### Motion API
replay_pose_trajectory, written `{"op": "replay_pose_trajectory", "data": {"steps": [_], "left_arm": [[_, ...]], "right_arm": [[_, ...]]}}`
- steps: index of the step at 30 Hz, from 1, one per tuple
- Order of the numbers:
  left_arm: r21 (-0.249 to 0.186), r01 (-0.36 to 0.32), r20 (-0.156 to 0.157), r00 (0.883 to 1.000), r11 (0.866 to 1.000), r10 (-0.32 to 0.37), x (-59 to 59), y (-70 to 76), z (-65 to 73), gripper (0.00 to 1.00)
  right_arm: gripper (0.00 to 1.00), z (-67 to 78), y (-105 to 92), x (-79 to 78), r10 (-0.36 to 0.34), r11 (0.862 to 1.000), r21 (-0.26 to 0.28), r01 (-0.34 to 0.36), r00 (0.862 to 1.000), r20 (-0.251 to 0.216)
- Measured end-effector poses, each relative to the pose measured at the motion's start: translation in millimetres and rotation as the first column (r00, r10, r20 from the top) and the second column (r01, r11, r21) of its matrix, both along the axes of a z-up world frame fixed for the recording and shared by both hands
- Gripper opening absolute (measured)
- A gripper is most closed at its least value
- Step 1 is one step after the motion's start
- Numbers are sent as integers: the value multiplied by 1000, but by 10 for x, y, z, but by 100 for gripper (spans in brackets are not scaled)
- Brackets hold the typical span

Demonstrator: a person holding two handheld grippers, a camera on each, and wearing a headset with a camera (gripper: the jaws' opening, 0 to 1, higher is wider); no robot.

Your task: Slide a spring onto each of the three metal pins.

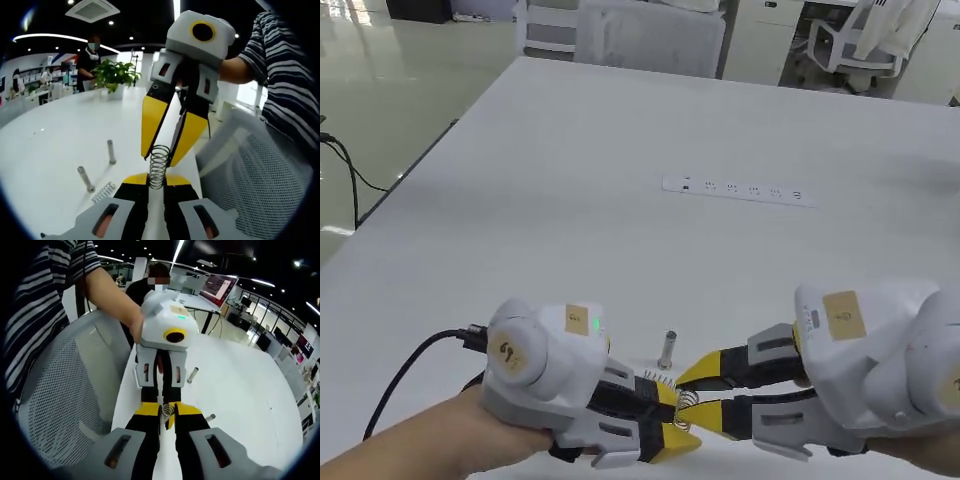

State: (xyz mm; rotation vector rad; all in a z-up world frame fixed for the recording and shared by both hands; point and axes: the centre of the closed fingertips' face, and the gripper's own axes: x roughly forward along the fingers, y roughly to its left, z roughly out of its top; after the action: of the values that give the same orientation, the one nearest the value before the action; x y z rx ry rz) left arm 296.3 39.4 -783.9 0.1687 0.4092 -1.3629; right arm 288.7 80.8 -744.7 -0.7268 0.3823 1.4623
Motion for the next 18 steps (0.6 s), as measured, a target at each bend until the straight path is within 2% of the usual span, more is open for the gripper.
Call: {"op": "replay_pose_trajectory", "data": {"steps": [11, 18], "left_arm": [[10, -3, 3, 1000, 1000, 3, 5, 39, -17, 3], [12, 3, 2, 1000, 1000, -3, -18, 40, -33, 3]], "right_arm": [[7, -3, 29, -12, 22, 1000, 15, -22, 999, 31], [7, -13, 28, -29, 46, 999, -1, -46, 998, 49]]}}
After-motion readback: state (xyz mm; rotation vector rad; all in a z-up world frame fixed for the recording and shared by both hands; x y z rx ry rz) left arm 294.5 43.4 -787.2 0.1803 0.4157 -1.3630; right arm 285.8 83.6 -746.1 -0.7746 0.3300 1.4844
